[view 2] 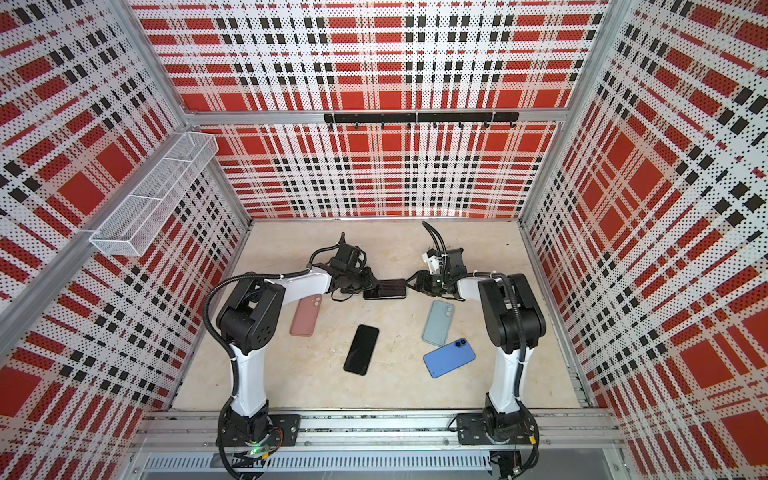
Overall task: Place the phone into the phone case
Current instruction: 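Press the phone's far corner in with the right while the left holds it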
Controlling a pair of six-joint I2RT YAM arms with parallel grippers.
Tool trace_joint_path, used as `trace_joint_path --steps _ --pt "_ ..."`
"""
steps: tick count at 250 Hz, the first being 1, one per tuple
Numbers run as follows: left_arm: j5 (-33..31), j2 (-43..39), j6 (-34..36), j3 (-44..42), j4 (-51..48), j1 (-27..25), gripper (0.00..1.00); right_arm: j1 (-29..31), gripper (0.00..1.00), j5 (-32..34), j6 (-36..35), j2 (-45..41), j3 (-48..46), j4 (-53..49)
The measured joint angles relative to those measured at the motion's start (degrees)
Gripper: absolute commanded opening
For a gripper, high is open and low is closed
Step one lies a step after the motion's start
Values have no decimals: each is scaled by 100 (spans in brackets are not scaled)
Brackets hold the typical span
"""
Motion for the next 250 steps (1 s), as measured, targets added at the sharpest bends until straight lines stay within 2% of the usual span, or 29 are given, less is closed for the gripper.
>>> trace_joint_path --steps 30,93,156,250 --pt "-11 -9 -4 -9 57 -13 34 0 52 28 2 0 0 -114" --pt "-20 -461 22 -304 -166 -22 69 39 54 59 9 2 2 -229" --pt "-76 -1014 -2 -522 -575 -24 71 83 55 105 9 4 11 -275" --pt "66 -726 -238 -800 -422 -92 71 107 55 140 7 11 129 -367"
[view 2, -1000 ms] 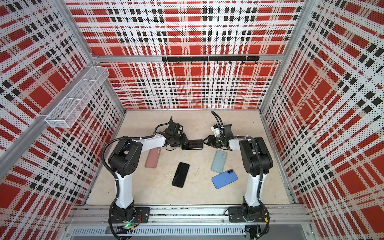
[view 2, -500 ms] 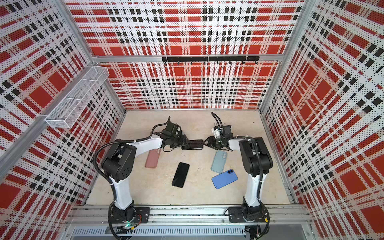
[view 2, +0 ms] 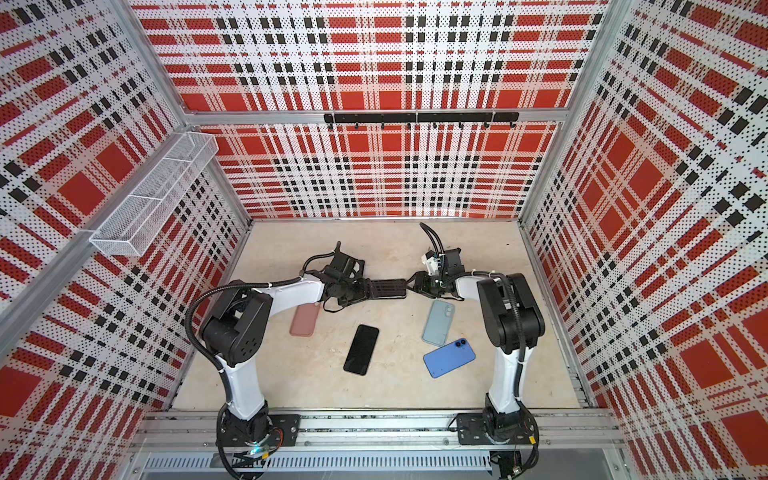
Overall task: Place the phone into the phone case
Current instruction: 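Press the phone's far corner in with the right while the left holds it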
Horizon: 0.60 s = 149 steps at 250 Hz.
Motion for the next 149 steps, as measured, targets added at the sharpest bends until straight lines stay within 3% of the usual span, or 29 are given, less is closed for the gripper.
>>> trace_joint_path --steps 149 --pt "-249 651 140 533 876 46 71 131 59 -57 223 267 44 308"
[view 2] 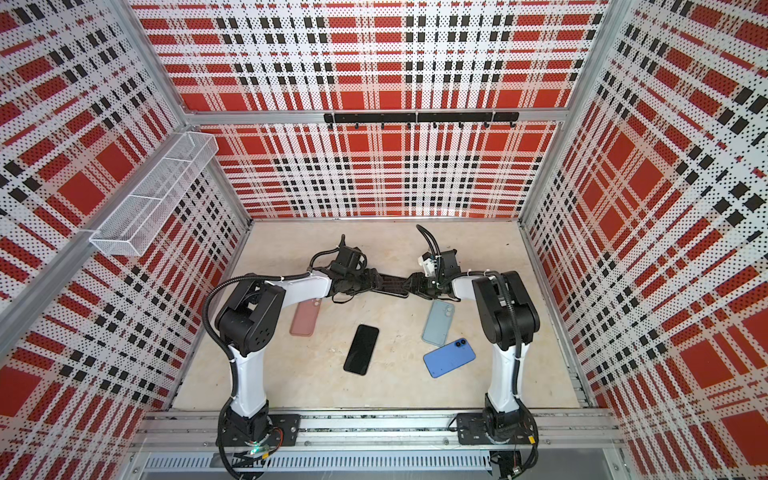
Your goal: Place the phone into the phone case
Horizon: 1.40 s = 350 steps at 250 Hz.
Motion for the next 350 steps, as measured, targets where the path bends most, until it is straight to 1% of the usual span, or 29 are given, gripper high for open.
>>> trace_joint_path --steps 46,104,183,208,258,306,350 --pt "-48 17 131 28 17 -2 73 -7 59 -33 278 70 -7 232" --pt "-262 31 400 107 -70 -24 81 -7 59 -20 409 109 -7 382" --pt "-688 415 791 640 -190 -79 80 -7 59 -11 446 138 -2 426" --pt "-765 535 881 785 -168 -109 77 -7 59 -22 448 155 7 450" --pt "-605 555 824 802 -153 -103 74 -7 59 -111 520 249 63 560" --pt "-337 503 568 660 35 -46 74 -9 59 -229 562 260 63 612" --pt "-245 420 321 487 199 -46 74 -39 59 -319 570 260 114 557"
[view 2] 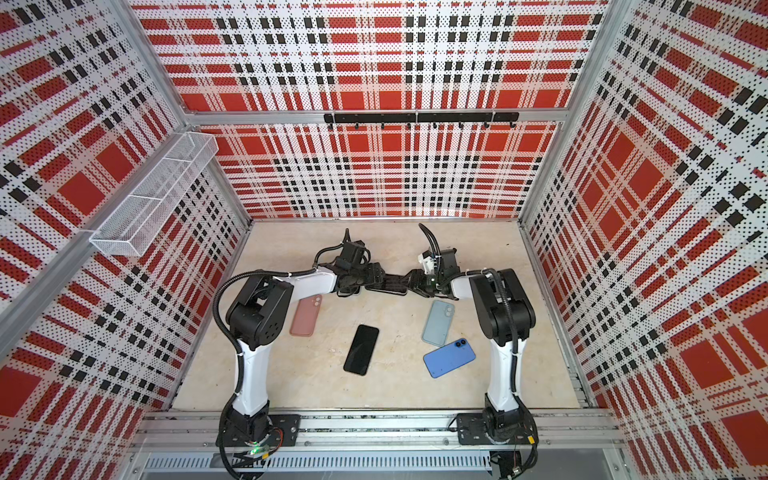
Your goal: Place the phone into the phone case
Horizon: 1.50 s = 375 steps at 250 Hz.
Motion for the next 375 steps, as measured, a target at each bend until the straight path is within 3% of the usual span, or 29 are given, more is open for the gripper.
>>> trace_joint_path --steps 174,375 --pt "74 -114 -472 -269 304 -168 74 -133 50 17 -9 -374 -94 -146" --pt "868 -531 -960 -994 570 -284 61 -129 60 1104 -715 -400 76 -1069"
